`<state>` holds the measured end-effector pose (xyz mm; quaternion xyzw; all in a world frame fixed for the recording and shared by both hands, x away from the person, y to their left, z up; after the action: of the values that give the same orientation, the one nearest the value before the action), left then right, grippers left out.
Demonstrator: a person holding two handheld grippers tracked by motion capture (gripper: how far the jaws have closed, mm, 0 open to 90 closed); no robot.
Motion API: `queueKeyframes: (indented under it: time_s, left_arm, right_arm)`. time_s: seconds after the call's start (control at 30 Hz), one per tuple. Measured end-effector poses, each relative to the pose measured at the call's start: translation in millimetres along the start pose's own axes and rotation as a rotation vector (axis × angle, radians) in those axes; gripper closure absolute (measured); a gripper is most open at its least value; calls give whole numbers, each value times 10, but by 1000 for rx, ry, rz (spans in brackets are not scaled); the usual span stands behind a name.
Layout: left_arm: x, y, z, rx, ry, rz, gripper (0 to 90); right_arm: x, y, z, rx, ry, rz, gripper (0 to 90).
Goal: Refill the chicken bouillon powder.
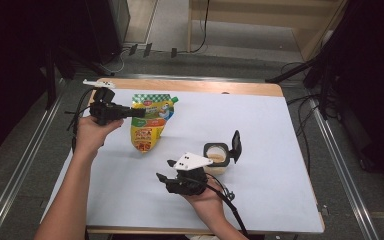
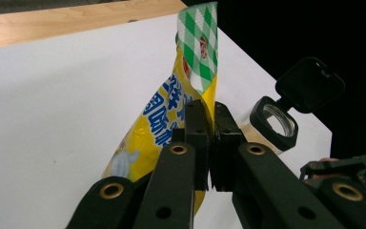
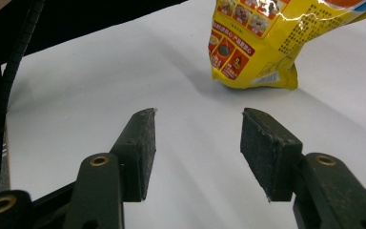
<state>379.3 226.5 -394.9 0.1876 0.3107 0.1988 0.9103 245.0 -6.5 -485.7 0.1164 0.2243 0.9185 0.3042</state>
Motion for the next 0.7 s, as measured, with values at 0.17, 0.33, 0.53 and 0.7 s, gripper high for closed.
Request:
queueKeyframes:
  time_s: [0.17, 0.33, 0.53, 0.7]
  left_arm:
    - [-16, 17, -53, 3, 4, -7, 828]
    - [-104, 15, -35, 2, -20, -20, 760]
    - [-168, 45, 1, 2, -36, -14, 719]
    - [-175, 53, 9, -1, -31, -17, 690]
  right_arm:
    - [23, -21, 11, 1, 10, 11, 474]
    - [41, -33, 19, 4, 19, 16, 474]
    - [24, -36, 9, 11, 13, 18, 476]
    - [12, -35, 4, 14, 8, 25, 479]
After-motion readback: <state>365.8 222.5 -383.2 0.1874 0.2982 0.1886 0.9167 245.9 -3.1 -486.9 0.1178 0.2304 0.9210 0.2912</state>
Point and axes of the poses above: each handheld gripper's, and its own axes: y roughly backward along the jaws, z roughly out of its top, x roughly to its left, the point moved 3 cm from there along -y, roughly forward along the jaws, and after that the axes turned 6 degrees about -z, right-handed, at the moved point
